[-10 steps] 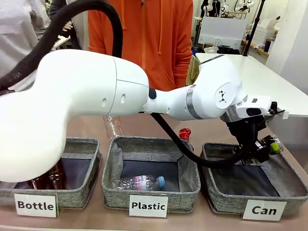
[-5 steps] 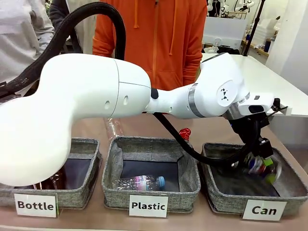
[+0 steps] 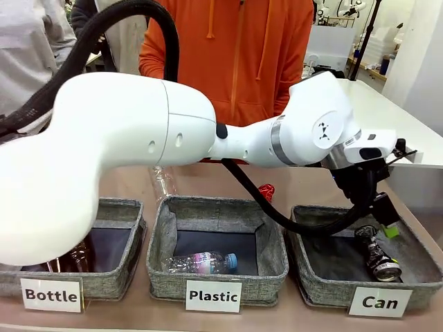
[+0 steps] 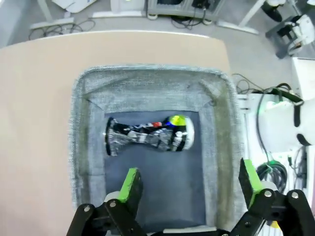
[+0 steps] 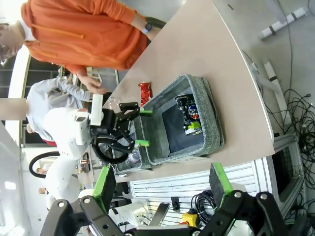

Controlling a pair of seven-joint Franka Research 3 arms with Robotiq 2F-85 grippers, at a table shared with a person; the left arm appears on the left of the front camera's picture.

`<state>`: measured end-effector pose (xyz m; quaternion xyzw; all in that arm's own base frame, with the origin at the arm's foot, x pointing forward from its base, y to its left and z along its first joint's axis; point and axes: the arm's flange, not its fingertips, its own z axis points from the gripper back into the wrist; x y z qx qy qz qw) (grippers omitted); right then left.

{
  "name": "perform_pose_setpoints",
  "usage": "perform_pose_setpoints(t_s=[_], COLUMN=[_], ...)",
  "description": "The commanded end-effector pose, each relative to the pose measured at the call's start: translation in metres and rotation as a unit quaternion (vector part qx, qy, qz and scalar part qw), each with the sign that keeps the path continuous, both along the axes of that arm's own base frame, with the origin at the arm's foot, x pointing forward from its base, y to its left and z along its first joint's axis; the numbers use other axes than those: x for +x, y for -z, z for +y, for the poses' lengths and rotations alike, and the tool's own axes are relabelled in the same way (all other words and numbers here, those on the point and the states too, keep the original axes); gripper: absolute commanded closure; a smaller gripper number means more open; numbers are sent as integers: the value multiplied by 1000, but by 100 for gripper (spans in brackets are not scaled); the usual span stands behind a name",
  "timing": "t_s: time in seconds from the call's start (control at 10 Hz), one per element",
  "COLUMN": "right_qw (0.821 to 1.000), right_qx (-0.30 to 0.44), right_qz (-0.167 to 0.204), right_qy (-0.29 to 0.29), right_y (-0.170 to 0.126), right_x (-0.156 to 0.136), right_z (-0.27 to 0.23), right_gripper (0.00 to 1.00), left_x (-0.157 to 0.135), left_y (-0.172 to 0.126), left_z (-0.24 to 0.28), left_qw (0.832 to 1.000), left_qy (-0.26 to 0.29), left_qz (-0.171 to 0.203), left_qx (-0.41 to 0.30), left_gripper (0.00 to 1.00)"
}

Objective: Sort the can waste into the basket.
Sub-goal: Pick up the can waste from the table and place it in the right Fabric basket.

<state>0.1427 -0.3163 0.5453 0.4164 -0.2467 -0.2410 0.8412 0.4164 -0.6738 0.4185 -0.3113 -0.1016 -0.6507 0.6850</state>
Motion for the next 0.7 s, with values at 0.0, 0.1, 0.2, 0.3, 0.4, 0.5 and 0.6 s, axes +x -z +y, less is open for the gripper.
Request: perform_pose_setpoints(t_s=[0.0,0.1,0.2,0.3,0.4,0.5,0.6], right_qw=[1000,1000,1000,1000,1000,1000,1000], right_qx=[7,7,7,7,7,7,7], right_qz=[-6,-6,-6,-6,-6,-6,-6], right_qy=[2,2,2,2,2,2,2], right_y=[-4,-4,-4,-4,-4,-4,-4], right_x=[-2,-2,-2,-2,-2,-2,-2], right_z=[3,3,3,3,3,3,3], right_gripper=[0,0,0,0,0,0,0], left_x=[-30,-48,-62,-68,-68,-63,-56], left_y=[-39,-64,-88,-103,-107,-112,-119], left_z=[36,58,83,97,105,119,146], left_qw=[998,991,995,999,999,998,997], left_qy=[12,46,29,1,3,25,22], left_qz=[54,126,92,43,42,59,70], left_qx=[22,26,0,-26,-21,1,16], left_gripper=[0,0,0,0,0,0,0])
